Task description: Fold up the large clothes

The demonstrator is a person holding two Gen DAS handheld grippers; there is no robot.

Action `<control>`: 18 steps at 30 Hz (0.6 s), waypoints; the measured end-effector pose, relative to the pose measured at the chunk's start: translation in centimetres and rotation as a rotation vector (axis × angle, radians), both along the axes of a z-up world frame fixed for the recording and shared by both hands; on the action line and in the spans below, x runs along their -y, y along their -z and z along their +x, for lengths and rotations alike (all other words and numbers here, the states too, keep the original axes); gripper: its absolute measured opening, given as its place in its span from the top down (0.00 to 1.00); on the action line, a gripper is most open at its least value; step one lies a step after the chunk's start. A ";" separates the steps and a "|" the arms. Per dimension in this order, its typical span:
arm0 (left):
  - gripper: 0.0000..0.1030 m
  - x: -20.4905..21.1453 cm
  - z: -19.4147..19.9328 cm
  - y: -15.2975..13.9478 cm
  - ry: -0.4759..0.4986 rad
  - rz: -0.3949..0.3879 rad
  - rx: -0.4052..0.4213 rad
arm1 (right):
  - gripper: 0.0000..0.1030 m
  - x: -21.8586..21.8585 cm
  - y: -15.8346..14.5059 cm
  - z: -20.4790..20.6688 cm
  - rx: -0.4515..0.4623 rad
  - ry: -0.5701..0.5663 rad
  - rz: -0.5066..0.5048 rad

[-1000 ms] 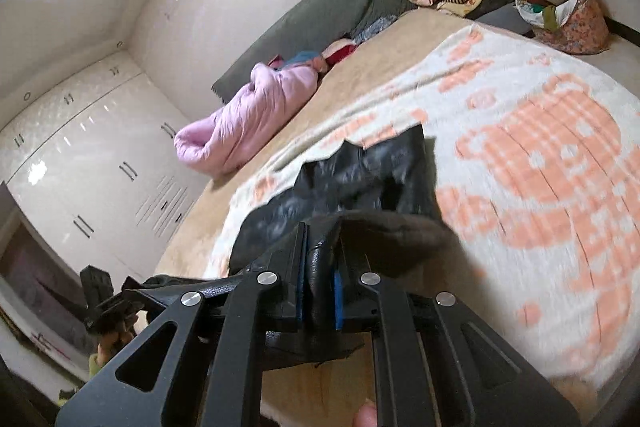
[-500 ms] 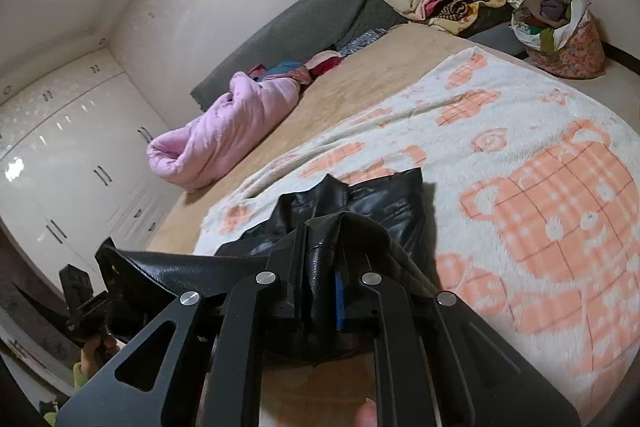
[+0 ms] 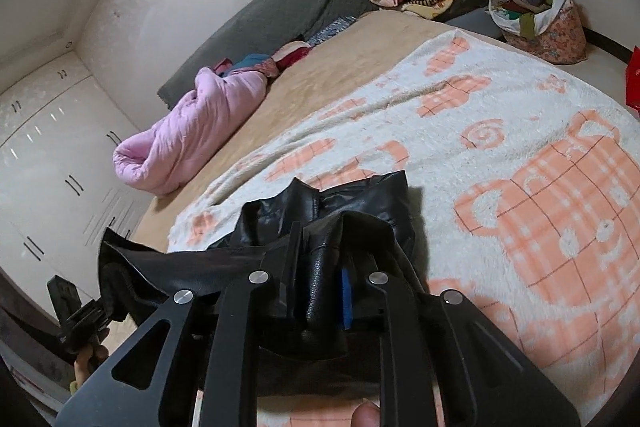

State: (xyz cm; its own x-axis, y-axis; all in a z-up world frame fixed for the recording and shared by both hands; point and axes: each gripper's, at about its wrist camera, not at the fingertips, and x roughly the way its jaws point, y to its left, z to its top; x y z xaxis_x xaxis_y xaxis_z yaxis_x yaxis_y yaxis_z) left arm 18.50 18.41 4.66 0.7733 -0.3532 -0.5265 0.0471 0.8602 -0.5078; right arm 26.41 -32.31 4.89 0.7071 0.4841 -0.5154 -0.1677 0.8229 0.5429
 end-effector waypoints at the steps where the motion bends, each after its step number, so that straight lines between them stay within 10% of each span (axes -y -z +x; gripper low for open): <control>1: 0.90 -0.1 0.4 0.2 -0.003 0.000 -0.006 | 0.85 -0.1 0.1 0.3 -0.005 0.002 -0.001; 18: 0.85 -0.3 2.4 3.2 -0.010 0.061 -0.051 | 0.75 -2.2 4.2 4.7 -0.068 0.031 -0.086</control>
State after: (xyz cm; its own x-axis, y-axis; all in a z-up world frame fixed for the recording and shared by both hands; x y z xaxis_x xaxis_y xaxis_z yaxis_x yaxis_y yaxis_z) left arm 20.93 18.73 1.49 0.7480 -0.3119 -0.5859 0.0137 0.8898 -0.4562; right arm 31.14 -30.10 0.70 0.6829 0.4147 -0.6013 -0.1071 0.8712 0.4791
